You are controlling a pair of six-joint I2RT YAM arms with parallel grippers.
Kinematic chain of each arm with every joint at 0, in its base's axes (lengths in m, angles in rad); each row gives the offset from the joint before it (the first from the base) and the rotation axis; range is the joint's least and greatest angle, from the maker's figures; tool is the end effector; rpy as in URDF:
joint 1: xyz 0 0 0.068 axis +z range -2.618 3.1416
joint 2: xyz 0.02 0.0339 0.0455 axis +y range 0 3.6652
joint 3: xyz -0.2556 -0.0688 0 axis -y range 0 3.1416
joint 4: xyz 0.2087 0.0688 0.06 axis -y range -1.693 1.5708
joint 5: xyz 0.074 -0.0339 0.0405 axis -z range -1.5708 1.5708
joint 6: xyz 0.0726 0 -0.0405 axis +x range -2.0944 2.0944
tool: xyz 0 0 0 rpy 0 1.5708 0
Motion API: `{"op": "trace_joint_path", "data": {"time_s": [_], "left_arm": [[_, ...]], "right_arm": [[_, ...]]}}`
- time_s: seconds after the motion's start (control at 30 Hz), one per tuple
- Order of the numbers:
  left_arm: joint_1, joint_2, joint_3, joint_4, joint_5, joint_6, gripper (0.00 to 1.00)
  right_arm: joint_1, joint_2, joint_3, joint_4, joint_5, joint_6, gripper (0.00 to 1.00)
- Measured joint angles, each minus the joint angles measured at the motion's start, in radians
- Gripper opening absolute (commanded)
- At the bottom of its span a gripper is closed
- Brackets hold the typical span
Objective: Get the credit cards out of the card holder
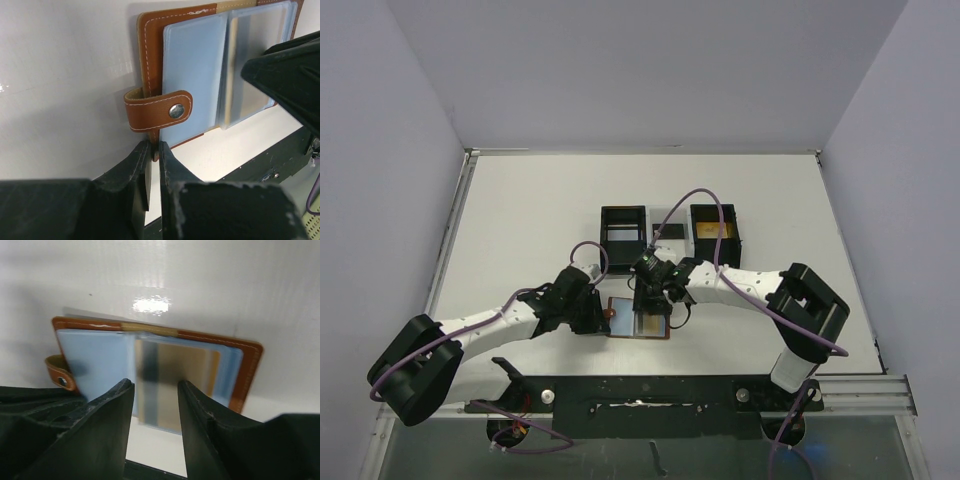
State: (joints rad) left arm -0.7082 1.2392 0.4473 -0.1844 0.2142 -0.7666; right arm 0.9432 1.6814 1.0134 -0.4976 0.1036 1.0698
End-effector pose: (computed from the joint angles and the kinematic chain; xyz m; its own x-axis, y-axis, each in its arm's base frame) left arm 0.1474 -0.1466 0.1287 -0.9569 -0.0730 -0.2813 0.0865 0.8526 -0.5154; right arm 0.1863 0.2440 0.1510 -0.9444 0.1839 -0.2727 0.0981 0.9488 0.3001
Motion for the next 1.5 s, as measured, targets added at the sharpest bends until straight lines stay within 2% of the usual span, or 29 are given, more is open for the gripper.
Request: {"op": "trace_joint_path", "data": {"time_s": [0.3,0.47,0.63,0.93,1.13,1.33,1.5], "left_arm": [[-0.006,0.001,0.0,0.012,0.003,-0.007,0.05],[-0.006,0.001,0.0,0.012,0.003,-0.008,0.05],[-0.006,0.001,0.0,0.012,0.003,-0.008,0.05],[-0.006,0.001,0.0,0.012,0.003,-0.008,0.05],[-0.01,0.001,0.0,0.013,0.003,-0.008,0.05],[-0.01,0.001,0.0,0.013,0.003,-0.008,0.05],[-0.01,0.001,0.0,0.013,0.003,-0.009,0.05]], "right_arm": [[0.0,-0.003,-0.014,0.077,-0.048,-0.001,0.42],[0.0,-0.048,-0.016,0.019,-0.002,0.016,0.49],[0.0,-0.115,-0.016,-0.065,0.066,0.043,0.5],[0.0,-0.034,-0.019,-0.09,0.066,0.048,0.49],[0.001,-0.015,-0.019,-0.087,0.061,0.04,0.45],[0.005,-0.015,-0.003,-0.115,0.074,0.039,0.52],[0.017,-0.019,0.038,-0.181,0.115,0.042,0.53]]}}
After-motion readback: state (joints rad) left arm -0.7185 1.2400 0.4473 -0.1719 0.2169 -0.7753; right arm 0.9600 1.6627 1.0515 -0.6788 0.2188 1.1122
